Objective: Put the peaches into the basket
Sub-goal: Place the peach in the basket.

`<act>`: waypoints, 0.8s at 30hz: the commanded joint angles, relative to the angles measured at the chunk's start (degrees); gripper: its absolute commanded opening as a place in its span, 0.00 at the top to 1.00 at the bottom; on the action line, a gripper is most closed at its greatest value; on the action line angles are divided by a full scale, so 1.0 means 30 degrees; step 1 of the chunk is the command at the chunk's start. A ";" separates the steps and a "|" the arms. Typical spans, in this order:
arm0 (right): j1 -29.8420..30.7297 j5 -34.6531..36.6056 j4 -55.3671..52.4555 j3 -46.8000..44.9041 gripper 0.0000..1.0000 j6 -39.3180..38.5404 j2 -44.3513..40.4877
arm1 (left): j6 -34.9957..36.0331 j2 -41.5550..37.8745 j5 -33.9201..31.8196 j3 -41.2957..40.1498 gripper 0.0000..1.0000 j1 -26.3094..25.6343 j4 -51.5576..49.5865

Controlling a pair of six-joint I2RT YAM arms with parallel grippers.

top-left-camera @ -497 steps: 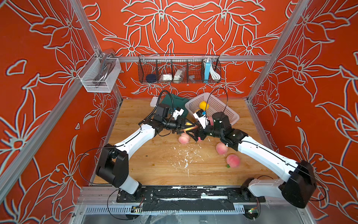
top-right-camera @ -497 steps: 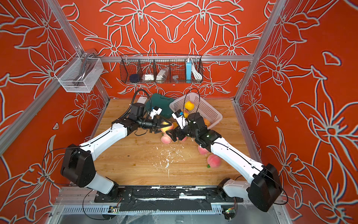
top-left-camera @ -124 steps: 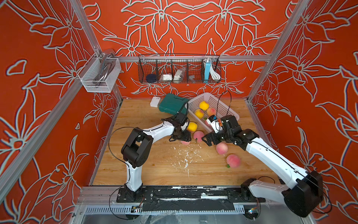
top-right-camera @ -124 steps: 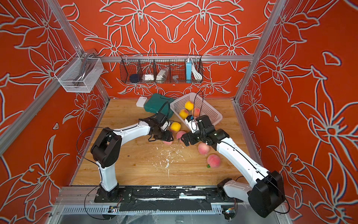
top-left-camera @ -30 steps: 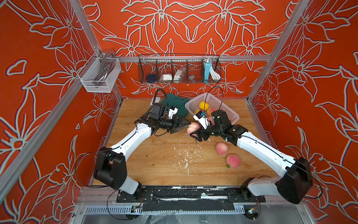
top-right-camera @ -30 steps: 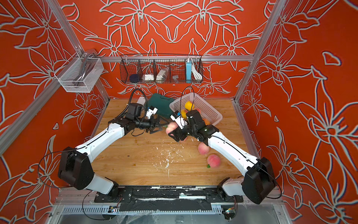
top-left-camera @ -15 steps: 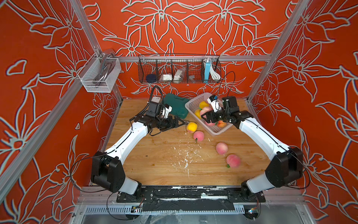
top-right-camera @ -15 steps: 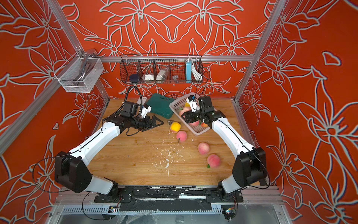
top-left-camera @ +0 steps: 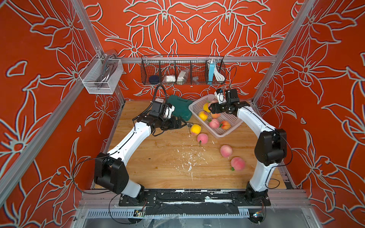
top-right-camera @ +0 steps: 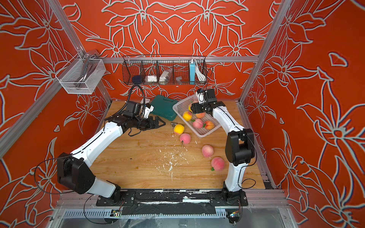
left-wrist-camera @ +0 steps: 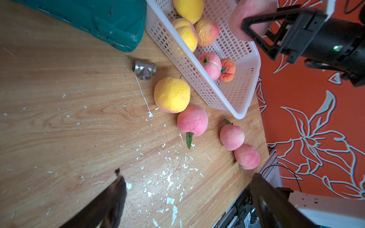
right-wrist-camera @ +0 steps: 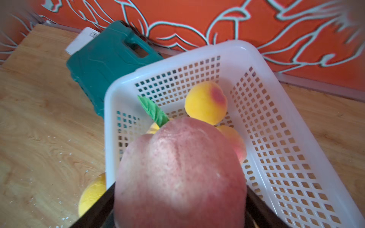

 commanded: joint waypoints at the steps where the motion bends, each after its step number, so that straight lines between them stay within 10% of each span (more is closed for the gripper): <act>1: -0.0289 0.0166 -0.0334 0.0923 0.24 0.0083 0.0584 | 0.0480 0.0125 -0.0295 0.0242 0.07 0.0078 -0.0137; 24: -0.0555 -0.1004 0.0397 0.1781 0.24 0.0068 0.3703 | 0.0286 0.0939 -0.0130 -0.1049 0.08 0.0076 0.1447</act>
